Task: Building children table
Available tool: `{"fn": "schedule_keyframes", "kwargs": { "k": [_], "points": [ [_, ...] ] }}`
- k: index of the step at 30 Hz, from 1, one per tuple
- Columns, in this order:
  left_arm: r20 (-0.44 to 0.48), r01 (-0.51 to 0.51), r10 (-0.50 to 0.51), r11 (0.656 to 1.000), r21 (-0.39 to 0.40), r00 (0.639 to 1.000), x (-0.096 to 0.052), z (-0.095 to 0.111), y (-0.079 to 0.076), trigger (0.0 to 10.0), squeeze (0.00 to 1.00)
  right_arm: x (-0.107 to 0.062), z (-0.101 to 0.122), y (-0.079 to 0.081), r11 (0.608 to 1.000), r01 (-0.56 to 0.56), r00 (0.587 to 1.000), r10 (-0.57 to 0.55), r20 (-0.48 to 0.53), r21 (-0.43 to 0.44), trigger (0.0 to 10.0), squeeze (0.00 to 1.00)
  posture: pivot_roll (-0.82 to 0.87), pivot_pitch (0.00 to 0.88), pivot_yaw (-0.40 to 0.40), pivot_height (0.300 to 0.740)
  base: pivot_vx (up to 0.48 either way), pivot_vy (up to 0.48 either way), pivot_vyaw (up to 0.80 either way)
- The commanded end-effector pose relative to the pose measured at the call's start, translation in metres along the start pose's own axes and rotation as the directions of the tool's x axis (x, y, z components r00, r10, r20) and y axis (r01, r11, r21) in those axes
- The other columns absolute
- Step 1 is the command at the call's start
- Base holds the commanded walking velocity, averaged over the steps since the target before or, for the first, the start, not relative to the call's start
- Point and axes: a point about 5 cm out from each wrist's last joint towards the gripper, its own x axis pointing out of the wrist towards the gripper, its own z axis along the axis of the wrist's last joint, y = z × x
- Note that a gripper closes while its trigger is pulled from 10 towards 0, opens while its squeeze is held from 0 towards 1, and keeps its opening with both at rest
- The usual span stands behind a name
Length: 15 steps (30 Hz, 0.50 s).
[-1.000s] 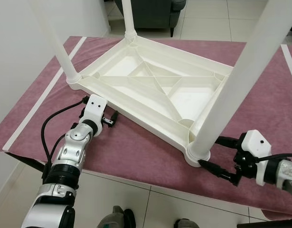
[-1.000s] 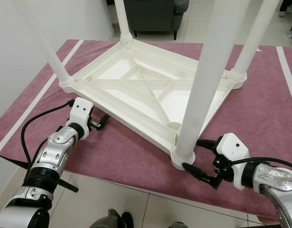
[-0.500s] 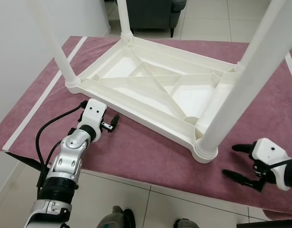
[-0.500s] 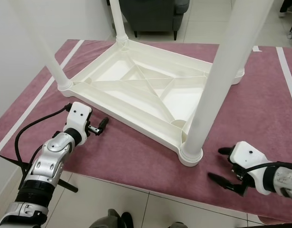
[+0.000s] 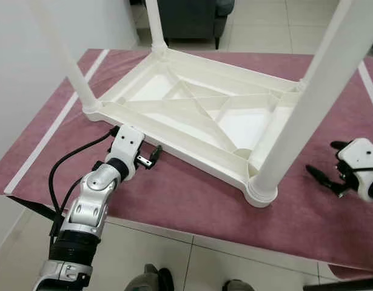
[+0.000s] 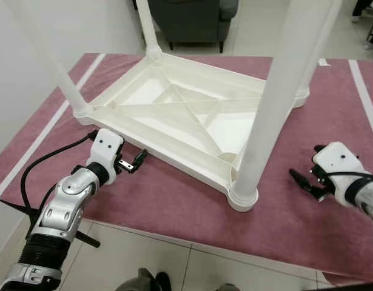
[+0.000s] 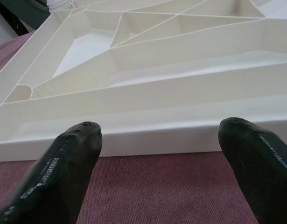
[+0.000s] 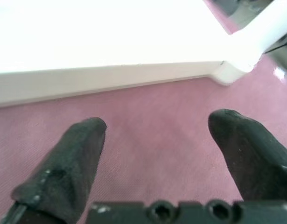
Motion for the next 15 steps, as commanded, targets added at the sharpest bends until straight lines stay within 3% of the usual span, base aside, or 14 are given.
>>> {"fn": "schedule_keyframes", "kwargs": {
  "k": [1,6,10,12,15],
  "points": [
    [-0.025,-0.002,0.002,1.0,-0.015,1.0,0.001,-0.004,0.0,10.0,0.0,0.006,-0.001,0.006,1.0,0.003,1.0,-0.003,0.001,-0.007,10.0,0.0,-0.08,0.109,0.16,0.74,0.0,0.0,0.0],
    [-0.012,0.015,-0.016,0.999,-0.043,1.0,0.005,0.002,-0.005,10.0,0.0,0.028,0.02,-0.001,0.996,0.077,0.993,-0.08,0.085,0.034,10.0,0.0,-0.08,0.113,0.159,0.74,0.0,0.0,0.0],
    [-0.009,0.021,-0.022,0.996,-0.086,1.0,0.009,0.005,-0.011,10.0,0.0,0.047,0.034,0.001,0.998,0.063,0.988,-0.067,0.139,0.031,10.0,0.0,-0.08,0.124,0.16,0.74,0.0,0.0,0.0],
    [-0.02,0.019,-0.021,0.995,-0.094,1.0,0.016,0.006,-0.02,10.0,0.0,0.069,0.046,0.005,0.999,0.05,0.984,-0.051,0.169,0.007,10.0,0.0,-0.07,0.13,0.156,0.74,0.0,0.0,0.0],
    [-0.022,0.02,-0.022,0.995,-0.094,1.0,0.018,0.006,-0.022,10.0,0.0,0.075,0.05,0.006,0.999,0.051,0.984,-0.051,0.173,0.002,10.0,0.0,-0.07,0.13,0.156,0.74,0.0,0.0,0.0]
  ]
}}
